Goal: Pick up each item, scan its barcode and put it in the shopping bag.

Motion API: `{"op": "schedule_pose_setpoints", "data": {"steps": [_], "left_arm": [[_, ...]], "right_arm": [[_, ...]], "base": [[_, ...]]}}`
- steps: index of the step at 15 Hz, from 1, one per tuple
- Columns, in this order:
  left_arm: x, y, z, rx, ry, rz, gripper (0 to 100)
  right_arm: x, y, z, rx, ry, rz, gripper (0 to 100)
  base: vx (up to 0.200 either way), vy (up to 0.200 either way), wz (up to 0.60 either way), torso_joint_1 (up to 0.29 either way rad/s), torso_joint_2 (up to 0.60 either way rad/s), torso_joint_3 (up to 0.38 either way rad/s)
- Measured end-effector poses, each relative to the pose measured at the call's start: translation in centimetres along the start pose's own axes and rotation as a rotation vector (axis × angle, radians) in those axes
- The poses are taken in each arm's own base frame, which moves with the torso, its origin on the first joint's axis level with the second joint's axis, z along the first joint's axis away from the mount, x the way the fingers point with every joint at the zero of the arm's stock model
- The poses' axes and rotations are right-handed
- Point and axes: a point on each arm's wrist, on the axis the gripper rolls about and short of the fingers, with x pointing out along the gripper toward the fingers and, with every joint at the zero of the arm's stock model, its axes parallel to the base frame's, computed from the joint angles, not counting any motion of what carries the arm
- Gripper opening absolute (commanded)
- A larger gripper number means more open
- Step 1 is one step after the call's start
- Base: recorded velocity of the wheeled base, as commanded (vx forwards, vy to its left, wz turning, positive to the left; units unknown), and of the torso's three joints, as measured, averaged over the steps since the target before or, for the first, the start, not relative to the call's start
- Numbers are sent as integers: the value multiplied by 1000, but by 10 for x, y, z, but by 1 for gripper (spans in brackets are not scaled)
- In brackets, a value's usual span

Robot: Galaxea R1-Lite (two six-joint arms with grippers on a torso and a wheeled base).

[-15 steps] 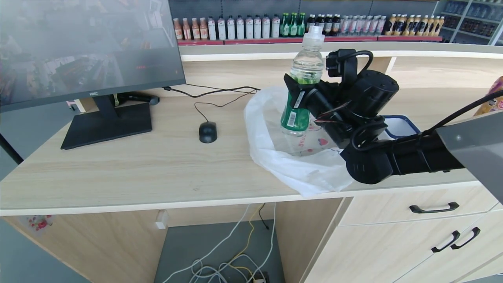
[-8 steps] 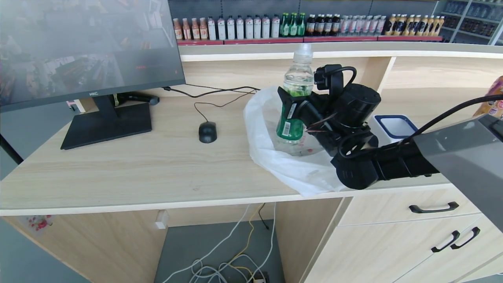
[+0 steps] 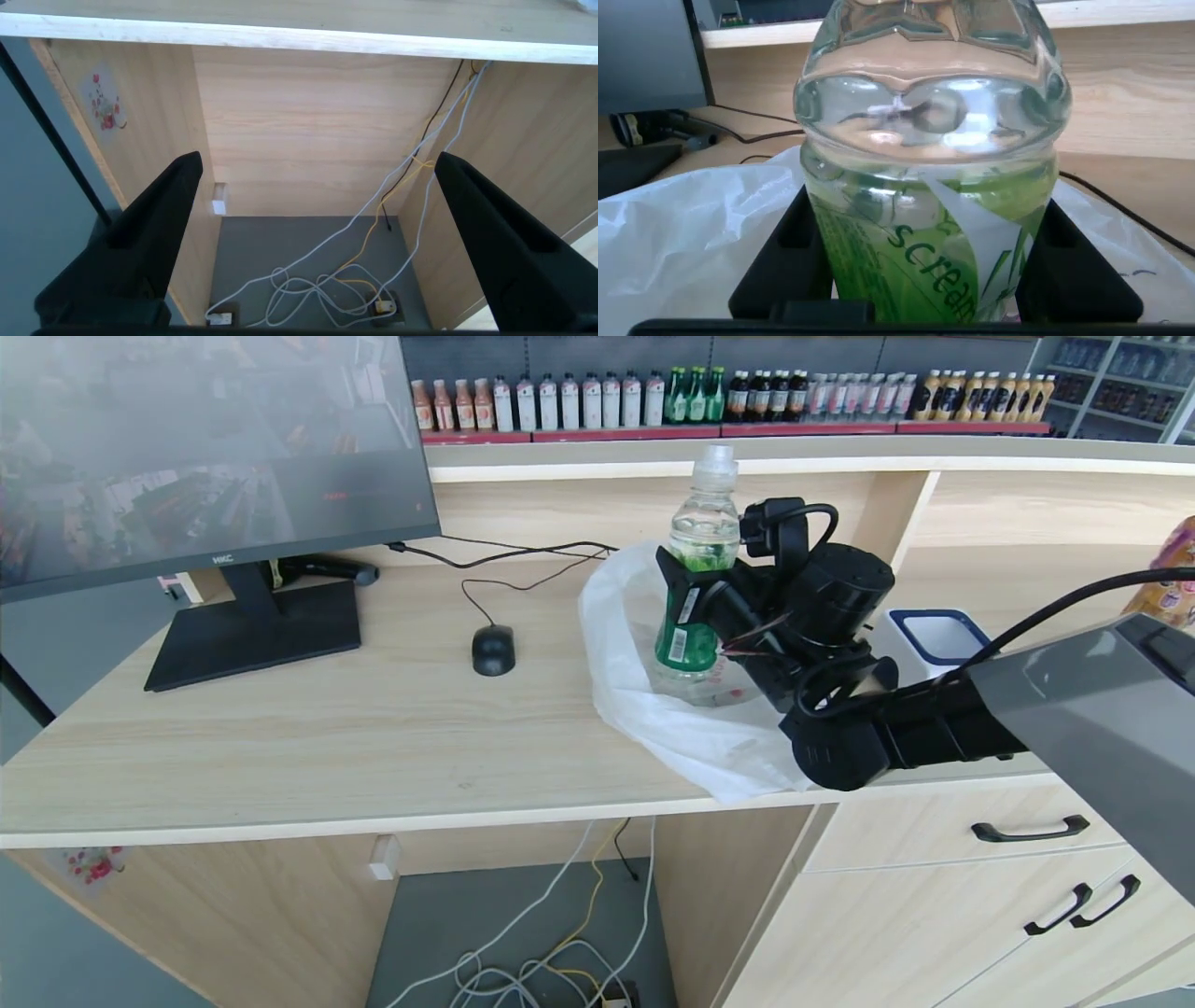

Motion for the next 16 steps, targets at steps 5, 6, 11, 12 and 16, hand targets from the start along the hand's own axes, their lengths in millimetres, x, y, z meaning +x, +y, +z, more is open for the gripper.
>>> {"op": "schedule_pose_setpoints", "data": {"steps": [5,6,11,12,16], "left_arm": [[0,0,0,0,0,0,100],[0,0,0,0,0,0,100],[0,0,0,-1,0,0,100],[0,0,0,-1,0,0,100],[0,0,0,-1,0,0,100]], "right_arm": [[-1,2,-4,0,12,4,0],[-1,3,-5,-1,15,6,0],[-2,6,-8,-1,24,11,0],[-2,6,-9,-1,25,12,0],[-1,6,-9,3,24,10,100]], "base": [[0,0,0,0,0,0],[0,0,0,0,0,0],[0,0,0,0,0,0],[0,0,0,0,0,0],[0,0,0,0,0,0]]}}
